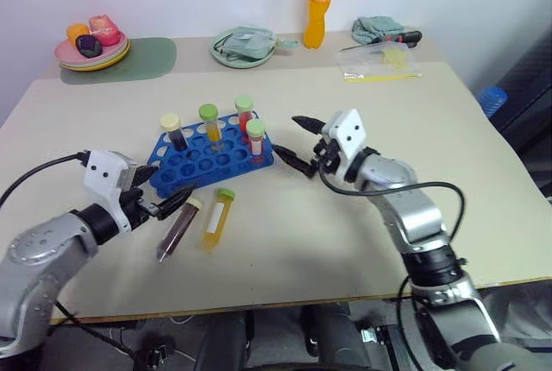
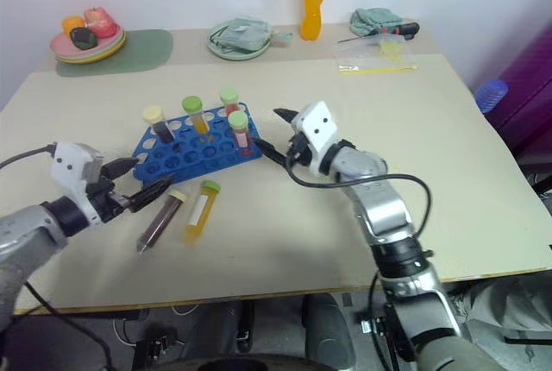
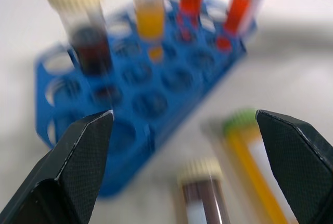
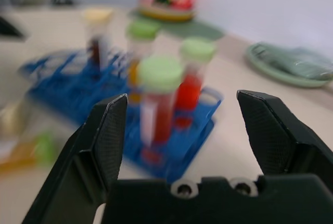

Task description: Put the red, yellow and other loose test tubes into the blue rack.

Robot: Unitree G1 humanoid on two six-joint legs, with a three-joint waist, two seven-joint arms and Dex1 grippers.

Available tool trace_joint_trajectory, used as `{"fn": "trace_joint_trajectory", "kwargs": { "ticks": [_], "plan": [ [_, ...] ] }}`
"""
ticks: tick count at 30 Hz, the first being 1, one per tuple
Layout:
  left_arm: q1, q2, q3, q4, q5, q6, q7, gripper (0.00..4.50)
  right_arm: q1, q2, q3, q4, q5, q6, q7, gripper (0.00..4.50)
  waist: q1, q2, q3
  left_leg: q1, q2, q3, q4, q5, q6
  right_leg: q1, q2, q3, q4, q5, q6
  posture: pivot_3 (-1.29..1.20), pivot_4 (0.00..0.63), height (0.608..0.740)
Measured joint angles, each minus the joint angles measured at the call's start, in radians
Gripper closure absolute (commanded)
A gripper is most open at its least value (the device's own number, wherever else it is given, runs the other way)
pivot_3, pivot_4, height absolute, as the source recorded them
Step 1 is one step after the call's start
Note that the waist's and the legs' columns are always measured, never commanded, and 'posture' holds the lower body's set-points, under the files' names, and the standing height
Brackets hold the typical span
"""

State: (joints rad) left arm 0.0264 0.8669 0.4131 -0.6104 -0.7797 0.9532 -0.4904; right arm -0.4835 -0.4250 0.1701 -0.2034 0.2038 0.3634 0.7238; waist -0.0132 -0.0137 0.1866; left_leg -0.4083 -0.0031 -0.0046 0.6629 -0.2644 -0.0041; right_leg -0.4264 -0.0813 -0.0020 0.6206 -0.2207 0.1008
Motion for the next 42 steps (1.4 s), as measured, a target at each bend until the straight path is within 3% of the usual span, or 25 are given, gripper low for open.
{"fn": "trace_joint_trajectory", "kwargs": {
  "ticks": [2, 5, 7, 10, 17, 20, 23, 26, 31, 34, 39, 42],
  "plan": [
    [-0.085, 0.104, -0.013, -0.039, -0.077, 0.133, 0.001, 0.0, 0.024, -0.076, -0.001, -0.046, 0.025, 0.007, 0.078, 0.79, 0.004, 0.0, 0.0, 0.0, 0.0, 0.0, 0.0, 0.0, 0.0, 0.001, 0.0, 0.0, -0.001, 0.0, 0.0, 0.0, 0.15, 0.74],
    [-0.318, 0.151, -0.105, -0.04, -0.235, 0.389, 0.03, 0.0, 0.054, -0.172, -0.009, -0.087, 0.067, 0.015, 0.185, 0.79, 0.009, -0.001, 0.001, 0.0, -0.001, -0.001, 0.002, 0.0, 0.0, 0.003, 0.0, 0.0, -0.004, 0.0, 0.001, 0.0, 0.15, 0.74],
    [-0.48, 0.133, -0.203, -0.008, -0.316, 0.549, 0.066, 0.0, 0.063, -0.225, -0.022, -0.105, 0.097, 0.018, 0.244, 0.79, 0.006, -0.002, 0.001, 0.0, -0.002, -0.001, 0.002, 0.0, 0.0, 0.004, -0.001, 0.0, -0.002, 0.002, 0.005, 0.0, 0.15, 0.74],
    [-0.627, 0.098, -0.358, 0.04, -0.437, 0.649, 0.204, 0.0, 0.069, -0.275, -0.043, -0.117, 0.131, 0.024, 0.302, 0.79, -0.004, -0.003, 0.002, 0.001, -0.002, -0.001, 0.002, 0.0, 0.0, 0.003, 0.0, 0.001, -0.001, 0.002, 0.005, 0.0, 0.15, 0.74],
    [-0.653, 0.01, -0.507, 0.151, -0.732, 0.629, 0.693, 0.0, 0.068, -0.301, -0.053, -0.129, 0.165, 0.046, 0.335, 0.79, 0.002, -0.003, 0.003, 0.001, 0.0, -0.002, 0.001, 0.0, 0.0, 0.001, -0.001, 0.001, 0.001, 0.001, 0.004, 0.0, 0.15, 0.74],
    [-0.59, -0.008, -0.618, 0.205, -0.904, 0.479, 1.041, 0.0, 0.071, -0.301, -0.056, -0.168, 0.176, 0.064, 0.334, 0.79, 0.006, -0.005, 0.004, 0.0, -0.001, -0.002, 0.001, 0.001, -0.002, 0.001, -0.004, 0.002, 0.001, 0.001, 0.004, 0.0, 0.15, 0.74],
    [-0.605, 0.006, -0.716, 0.211, -1.066, 0.344, 1.257, 0.0, 0.074, -0.301, -0.056, -0.177, 0.185, 0.081, 0.332, 0.79, 0.021, -0.006, 0.004, 0.0, -0.003, -0.002, 0.001, 0.002, -0.004, 0.001, -0.007, 0.002, 0.0, 0.0, 0.001, 0.0, 0.15, 0.74],
    [-0.629, 0.018, -0.784, 0.21, -1.159, 0.234, 1.41, 0.0, 0.074, -0.301, -0.056, -0.197, 0.196, 0.093, 0.331, 0.79, 0.029, -0.006, 0.004, 0.0, -0.004, -0.001, 0.001, 0.003, -0.005, 0.002, -0.008, 0.001, -0.001, -0.001, 0.0, 0.0, 0.15, 0.74],
    [-0.635, 0.013, -0.841, 0.213, -1.179, 0.157, 1.506, 0.0, 0.074, -0.301, -0.056, -0.205, 0.204, 0.11, 0.324, 0.79, 0.028, -0.006, 0.004, 0.0, -0.006, -0.001, 0.001, 0.004, -0.007, 0.002, -0.007, 0.001, -0.002, -0.001, 0.0, 0.0, 0.15, 0.74],
    [-0.652, 0.003, -0.857, 0.225, -1.183, 0.141, 1.527, 0.85, 0.074, -0.301, -0.056, -0.206, 0.205, 0.112, 0.32, 0.75, 0.028, -0.006, 0.004, 0.0, -0.007, -0.001, 0.001, 0.004, -0.007, 0.003, -0.007, 0.001, -0.002, -0.001, 0.0, 0.0, 0.15, 0.74],
    [-0.654, -0.016, -0.87, 0.246, -1.189, 0.12, 1.545, 3.2, 0.074, -0.3, -0.056, -0.227, 0.208, 0.12, 0.302, 0.75, 0.027, -0.006, 0.004, 0.0, -0.008, -0.001, 0.001, 0.004, -0.007, 0.003, -0.006, 0.001, -0.002, -0.001, 0.0, 0.0, 0.15, 0.74],
    [-0.663, -0.017, -0.871, 0.259, -1.189, 0.12, 1.548, 3.2, 0.074, -0.299, -0.056, -0.243, 0.214, 0.133, 0.29, 0.75, 0.027, -0.006, 0.004, 0.0, -0.008, -0.001, 0.001, 0.004, -0.007, 0.003, -0.006, 0.001, -0.002, -0.001, 0.0, 0.0, 0.15, 0.74]
  ]
}}
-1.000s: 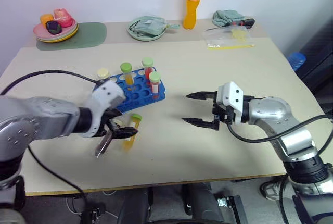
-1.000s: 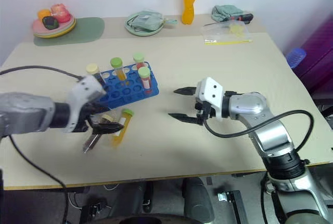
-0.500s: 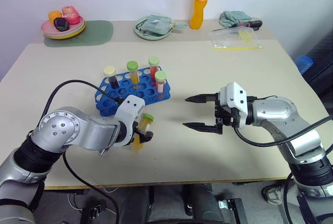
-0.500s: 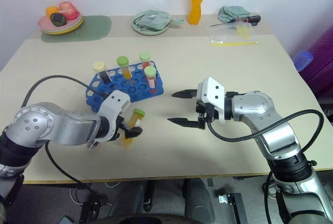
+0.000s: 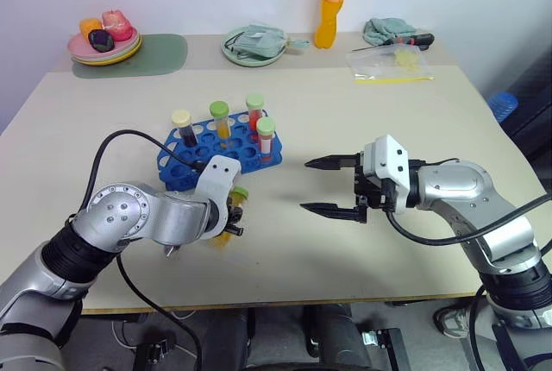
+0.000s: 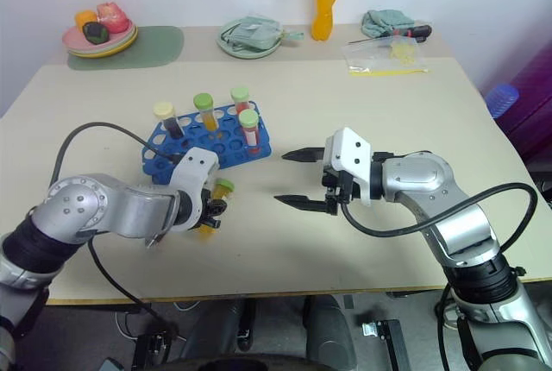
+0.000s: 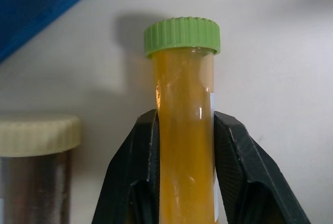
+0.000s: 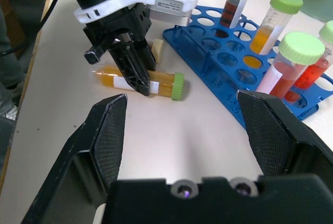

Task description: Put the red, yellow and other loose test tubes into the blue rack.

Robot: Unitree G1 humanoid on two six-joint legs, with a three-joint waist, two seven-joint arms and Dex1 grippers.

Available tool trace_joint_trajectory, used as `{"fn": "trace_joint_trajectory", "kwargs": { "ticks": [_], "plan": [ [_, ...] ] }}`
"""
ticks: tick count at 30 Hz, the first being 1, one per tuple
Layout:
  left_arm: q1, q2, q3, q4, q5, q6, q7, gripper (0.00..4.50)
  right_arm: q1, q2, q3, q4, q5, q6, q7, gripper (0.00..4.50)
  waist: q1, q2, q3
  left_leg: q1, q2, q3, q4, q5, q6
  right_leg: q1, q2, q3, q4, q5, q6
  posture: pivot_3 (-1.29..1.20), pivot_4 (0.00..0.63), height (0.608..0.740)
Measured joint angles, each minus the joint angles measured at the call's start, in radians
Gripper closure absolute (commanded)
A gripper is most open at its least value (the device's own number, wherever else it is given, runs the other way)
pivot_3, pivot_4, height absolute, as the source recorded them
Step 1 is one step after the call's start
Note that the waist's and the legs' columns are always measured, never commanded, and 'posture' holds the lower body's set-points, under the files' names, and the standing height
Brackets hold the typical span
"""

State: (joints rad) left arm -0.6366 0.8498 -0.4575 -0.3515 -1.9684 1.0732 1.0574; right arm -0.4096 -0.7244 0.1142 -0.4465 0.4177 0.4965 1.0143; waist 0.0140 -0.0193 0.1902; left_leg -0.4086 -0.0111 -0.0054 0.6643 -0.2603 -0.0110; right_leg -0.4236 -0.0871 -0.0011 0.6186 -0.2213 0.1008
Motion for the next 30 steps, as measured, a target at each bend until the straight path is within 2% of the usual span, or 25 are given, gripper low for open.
{"fn": "trace_joint_trajectory", "kwargs": {
  "ticks": [7, 9, 11, 14, 15, 17, 18, 23, 27, 30],
  "plan": [
    [-0.038, 0.03, 0.004, -0.002, 0.0, 0.009, -0.028, 3.2, 0.001, 0.0, -0.001, -0.007, 0.02, 0.022, -0.021, 0.75, -0.001, 0.0, 0.0, 0.0, 0.0, 0.0, 0.0, 0.0, 0.0, 0.0, 0.0, 0.0, 0.0, 0.0, 0.0, 0.0, 0.15, 0.74],
    [-0.03, 0.064, 0.059, -0.029, 0.018, 0.004, -0.091, 3.2, 0.007, 0.0, -0.012, -0.014, 0.029, 0.03, -0.031, 0.75, -0.001, 0.0, 0.0, 0.0, 0.0, 0.0, 0.0, 0.0, 0.0, 0.0, 0.0, 0.0, 0.0, 0.0, 0.0, 0.0, 0.15, 0.74],
    [0.05, 0.127, 0.223, -0.138, 0.121, -0.023, -0.284, 3.2, 0.017, 0.003, -0.036, -0.022, 0.049, 0.053, -0.054, 0.75, -0.007, 0.0, 0.0, 0.0, 0.0, 0.001, -0.001, 0.002, -0.003, -0.001, 0.001, 0.0, 0.0, 0.0, 0.0, 0.0, 0.15, 0.74],
    [0.263, 0.287, 0.461, -0.33, 0.429, -0.113, -0.588, 3.2, 0.048, 0.019, -0.083, -0.016, 0.07, 0.082, -0.104, 0.75, -0.015, 0.001, 0.0, 0.0, 0.001, 0.005, -0.003, 0.002, -0.003, -0.002, 0.002, 0.0, -0.002, 0.0, 0.0, 0.0, 0.15, 0.74],
    [0.346, 0.299, 0.511, -0.36, 0.555, -0.162, -0.664, 3.2, 0.055, 0.031, -0.093, -0.012, 0.075, 0.088, -0.121, 0.75, -0.013, 0.003, -0.001, 0.001, 0.001, 0.007, -0.005, 0.001, -0.002, -0.001, 0.003, 0.0, -0.003, 0.0, 0.0, 0.0, 0.15, 0.74],
    [0.456, 0.232, 0.54, -0.375, 0.785, -0.294, -0.749, 3.2, 0.066, 0.067, -0.104, -0.001, 0.077, 0.092, -0.162, 0.75, -0.004, 0.004, -0.002, 0.001, 0.001, 0.007, -0.005, 0.0, 0.0, 0.0, 0.003, 0.0, -0.004, 0.0, -0.001, 0.0, 0.15, 0.74],
    [0.479, 0.143, 0.537, -0.369, 0.914, -0.386, -0.76, 3.2, 0.068, 0.108, -0.11, 0.013, 0.075, 0.087, -0.198, 0.75, 0.002, 0.004, -0.002, 0.0, 0.002, 0.006, -0.004, 0.0, -0.001, 0.0, 0.004, -0.001, -0.005, 0.0, -0.001, 0.0, 0.15, 0.74],
    [0.426, -0.154, 0.378, -0.262, 1.401, -0.717, -0.796, 3.2, 0.105, 0.216, -0.106, 0.069, 0.024, 0.046, -0.321, 0.75, 0.029, 0.0, -0.001, -0.001, 0.002, 0.003, 0.0, 0.0, 0.0, 0.003, 0.004, -0.001, -0.007, 0.002, -0.004, 0.0, 0.15, 0.74],
    [0.397, -0.389, 0.242, -0.078, 1.675, -0.926, -0.816, 3.2, 0.14, 0.253, -0.101, 0.07, 0.018, 0.042, -0.361, 0.75, 0.025, 0.001, -0.002, -0.001, 0.001, 0.004, 0.0, -0.001, 0.002, 0.003, 0.004, -0.001, -0.007, 0.002, -0.003, 0.0, 0.15, 0.74],
    [0.399, -0.469, 0.207, 0.036, 1.789, -1.035, -0.845, 3.2, 0.156, 0.255, -0.101, 0.067, 0.018, 0.042, -0.378, 0.75, 0.019, 0.001, -0.002, -0.001, 0.003, 0.004, 0.0, -0.001, 0.002, 0.001, 0.005, -0.001, -0.004, 0.002, -0.003, 0.0, 0.15, 0.74]
  ]
}}
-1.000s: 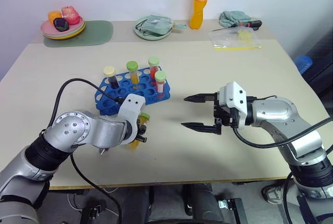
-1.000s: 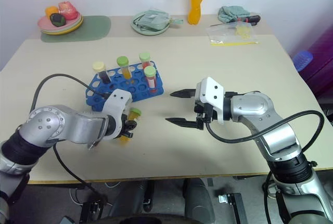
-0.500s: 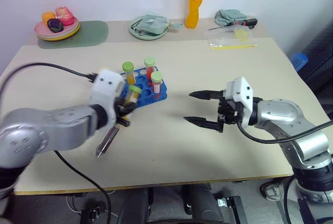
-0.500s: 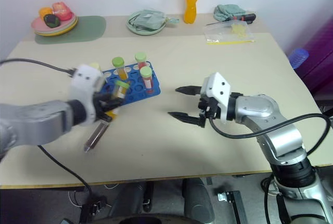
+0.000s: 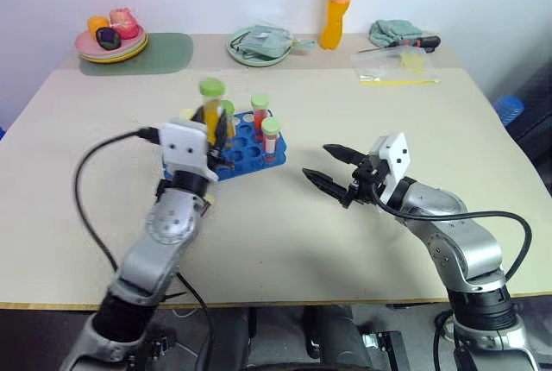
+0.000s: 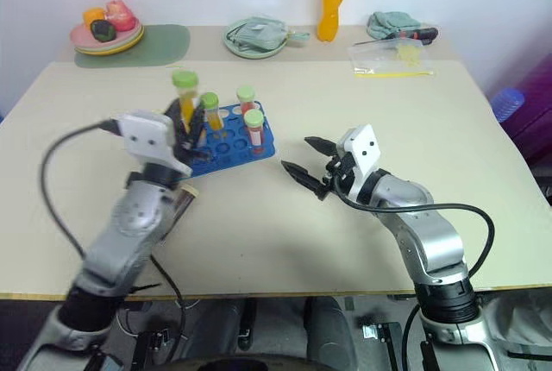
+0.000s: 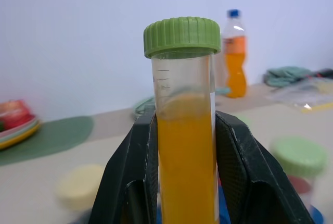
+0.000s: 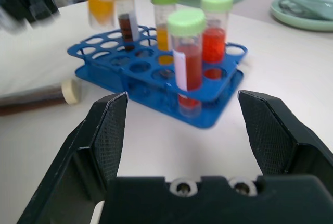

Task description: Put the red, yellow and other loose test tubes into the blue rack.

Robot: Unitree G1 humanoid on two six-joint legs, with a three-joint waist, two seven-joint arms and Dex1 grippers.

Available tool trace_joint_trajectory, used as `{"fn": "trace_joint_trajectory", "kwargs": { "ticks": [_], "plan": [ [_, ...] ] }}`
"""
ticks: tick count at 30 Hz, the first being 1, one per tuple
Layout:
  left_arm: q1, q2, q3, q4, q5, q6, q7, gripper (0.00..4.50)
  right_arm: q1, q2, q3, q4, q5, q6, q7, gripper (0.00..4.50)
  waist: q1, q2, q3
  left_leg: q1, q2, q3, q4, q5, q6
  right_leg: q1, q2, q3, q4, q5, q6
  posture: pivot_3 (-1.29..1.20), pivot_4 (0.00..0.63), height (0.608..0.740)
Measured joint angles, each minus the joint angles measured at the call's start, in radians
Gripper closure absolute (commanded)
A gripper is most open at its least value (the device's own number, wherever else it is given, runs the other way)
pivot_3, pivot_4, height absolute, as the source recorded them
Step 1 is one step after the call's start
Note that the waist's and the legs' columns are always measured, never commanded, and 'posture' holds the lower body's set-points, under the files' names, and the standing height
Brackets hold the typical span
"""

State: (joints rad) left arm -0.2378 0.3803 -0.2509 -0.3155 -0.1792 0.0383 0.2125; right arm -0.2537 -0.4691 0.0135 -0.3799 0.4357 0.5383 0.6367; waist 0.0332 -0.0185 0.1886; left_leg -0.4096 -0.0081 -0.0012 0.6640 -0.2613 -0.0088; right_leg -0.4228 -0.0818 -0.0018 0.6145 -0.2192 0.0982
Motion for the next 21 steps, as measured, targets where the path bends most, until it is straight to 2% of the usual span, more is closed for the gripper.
{"fn": "trace_joint_trajectory", "kwargs": {
  "ticks": [6, 21],
  "plan": [
    [-0.001, -0.11, 0.004, 0.131, 0.07, -0.124, -0.093, 3.2, 0.005, 0.0, 0.0, -0.016, 0.001, 0.0, -0.018, 0.75, 0.003, 0.0, 0.0, 0.0, 0.002, 0.0, 0.0, 0.0, 0.0, 0.0, 0.001, -0.001, 0.001, 0.0, 0.0, 0.0, 0.15, 0.74],
    [-0.043, -0.227, 0.085, 0.313, 0.16, -0.198, -0.186, 3.2, 0.005, 0.0, 0.0, -0.017, 0.001, 0.001, -0.041, 0.75, 0.004, 0.0, 0.0, 0.0, 0.001, -0.001, 0.001, 0.0, 0.0, 0.0, 0.001, -0.001, 0.001, 0.002, 0.004, 0.0, 0.15, 0.74]
  ]
}}
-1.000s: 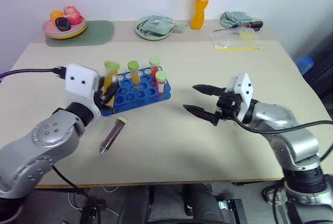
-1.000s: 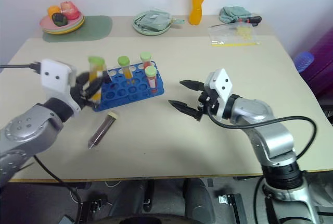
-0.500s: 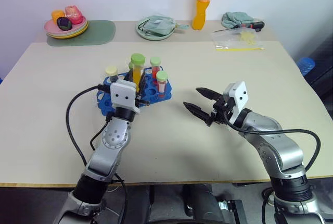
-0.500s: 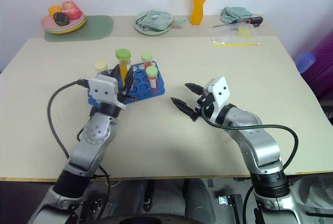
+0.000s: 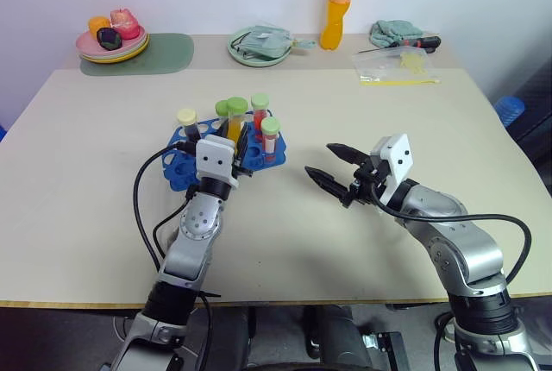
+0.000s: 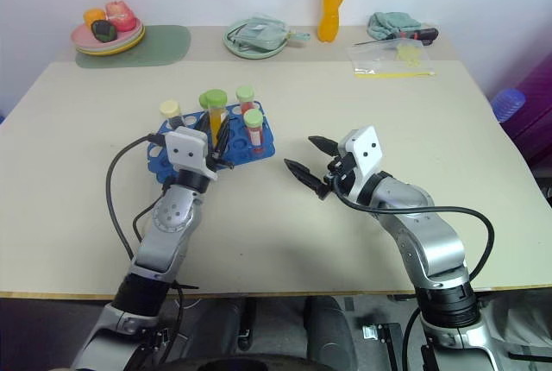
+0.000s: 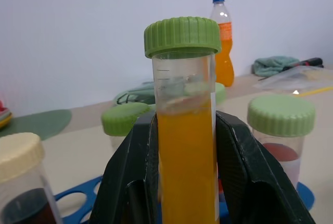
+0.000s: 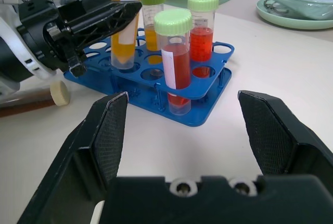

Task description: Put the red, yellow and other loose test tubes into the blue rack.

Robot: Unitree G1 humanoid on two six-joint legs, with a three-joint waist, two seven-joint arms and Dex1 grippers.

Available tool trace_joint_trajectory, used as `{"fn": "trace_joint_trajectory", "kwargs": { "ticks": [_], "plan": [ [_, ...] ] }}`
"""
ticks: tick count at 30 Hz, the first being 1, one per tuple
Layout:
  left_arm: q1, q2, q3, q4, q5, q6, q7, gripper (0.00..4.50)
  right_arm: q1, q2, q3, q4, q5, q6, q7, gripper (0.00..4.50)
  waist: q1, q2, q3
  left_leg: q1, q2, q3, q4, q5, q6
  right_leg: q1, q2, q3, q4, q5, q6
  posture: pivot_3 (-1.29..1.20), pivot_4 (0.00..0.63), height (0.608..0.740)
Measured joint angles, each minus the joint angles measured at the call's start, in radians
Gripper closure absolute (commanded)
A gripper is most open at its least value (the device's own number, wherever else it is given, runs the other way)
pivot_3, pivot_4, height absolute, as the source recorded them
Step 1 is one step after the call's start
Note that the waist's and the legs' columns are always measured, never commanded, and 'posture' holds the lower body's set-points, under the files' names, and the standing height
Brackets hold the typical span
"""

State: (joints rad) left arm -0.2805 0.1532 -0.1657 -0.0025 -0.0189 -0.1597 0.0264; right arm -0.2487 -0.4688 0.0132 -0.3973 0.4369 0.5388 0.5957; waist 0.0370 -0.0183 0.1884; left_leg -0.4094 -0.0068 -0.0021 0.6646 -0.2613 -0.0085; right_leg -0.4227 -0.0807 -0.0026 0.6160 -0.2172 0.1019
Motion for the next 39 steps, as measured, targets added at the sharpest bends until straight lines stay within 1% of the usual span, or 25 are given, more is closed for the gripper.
{"fn": "trace_joint_trajectory", "kwargs": {
  "ticks": [11, 18, 24, 31, 33, 34, 38, 39],
  "plan": [
    [-0.029, -0.035, 0.039, 0.089, 0.029, -0.051, -0.03, 3.2, 0.0, 0.002, 0.0, 0.0, 0.0, 0.0, -0.009, 0.75, 0.0, 0.0, 0.0, 0.0, 0.0, 0.0, 0.0, 0.0, 0.0, 0.0, 0.0, 0.0, 0.0, 0.0, 0.0, 0.0, 0.15, 0.74],
    [-0.038, -0.047, 0.06, 0.166, 0.031, -0.153, -0.058, 3.2, 0.003, 0.004, 0.0, -0.011, 0.01, 0.007, -0.008, 0.75, 0.0, 0.0, 0.0, 0.0, 0.0, 0.0, 0.0, 0.0, 0.0, 0.0, 0.0, 0.0, 0.0, 0.0, 0.0, 0.0, 0.15, 0.74],
    [-0.034, -0.048, 0.078, 0.206, 0.018, -0.221, -0.096, 3.2, 0.049, -0.022, 0.002, -0.074, 0.077, 0.055, 0.052, 0.75, 0.0, 0.0, 0.0, 0.0, 0.0, -0.001, 0.0, 0.0, 0.0, 0.0, 0.0, 0.0, 0.001, 0.0, 0.0, 0.0, 0.15, 0.74],
    [-0.029, -0.05, 0.085, 0.247, 0.018, -0.255, -0.112, 3.2, 0.063, -0.042, 0.024, -0.104, 0.1, 0.076, 0.087, 0.75, 0.001, 0.0, 0.0, 0.0, 0.0, -0.001, 0.0, 0.0, 0.0, 0.0, 0.0, 0.0, 0.001, 0.0, 0.0, 0.0, 0.15, 0.74],
    [-0.029, -0.051, 0.087, 0.252, 0.018, -0.26, -0.114, 2.45, 0.063, -0.042, 0.024, -0.104, 0.099, 0.076, 0.087, 0.75, 0.0, 0.0, 0.0, 0.0, 0.0, -0.001, 0.0, 0.0, 0.0, 0.0, 0.0, 0.0, 0.001, 0.0, 0.0, 0.0, 0.15, 0.74],
    [-0.029, -0.056, 0.094, 0.256, 0.018, -0.26, -0.114, 2.15, 0.063, -0.042, 0.024, -0.104, 0.099, 0.076, 0.087, 0.75, 0.0, 0.0, 0.0, 0.0, 0.0, -0.001, 0.0, 0.0, 0.0, 0.0, 0.0, 0.0, 0.001, 0.0, 0.0, 0.0, 0.15, 0.74],
    [-0.024, -0.056, 0.108, 0.249, 0.015, -0.251, -0.116, 0.15, 0.063, -0.042, 0.024, -0.104, 0.098, 0.075, 0.086, 0.75, 0.0, 0.0, 0.0, 0.0, 0.0, -0.001, 0.0, 0.0, 0.0, 0.0, 0.0, 0.0, 0.001, 0.0, 0.0, 0.0, 0.15, 0.74],
    [-0.011, -0.054, 0.11, 0.226, 0.009, -0.236, -0.12, 0.06, 0.062, -0.042, 0.024, -0.104, 0.098, 0.075, 0.086, 0.75, 0.0, 0.0, 0.0, 0.0, 0.0, -0.001, 0.0, 0.0, 0.0, 0.0, 0.0, 0.0, 0.001, 0.0, 0.0, 0.0, 0.15, 0.74]
  ]
}}
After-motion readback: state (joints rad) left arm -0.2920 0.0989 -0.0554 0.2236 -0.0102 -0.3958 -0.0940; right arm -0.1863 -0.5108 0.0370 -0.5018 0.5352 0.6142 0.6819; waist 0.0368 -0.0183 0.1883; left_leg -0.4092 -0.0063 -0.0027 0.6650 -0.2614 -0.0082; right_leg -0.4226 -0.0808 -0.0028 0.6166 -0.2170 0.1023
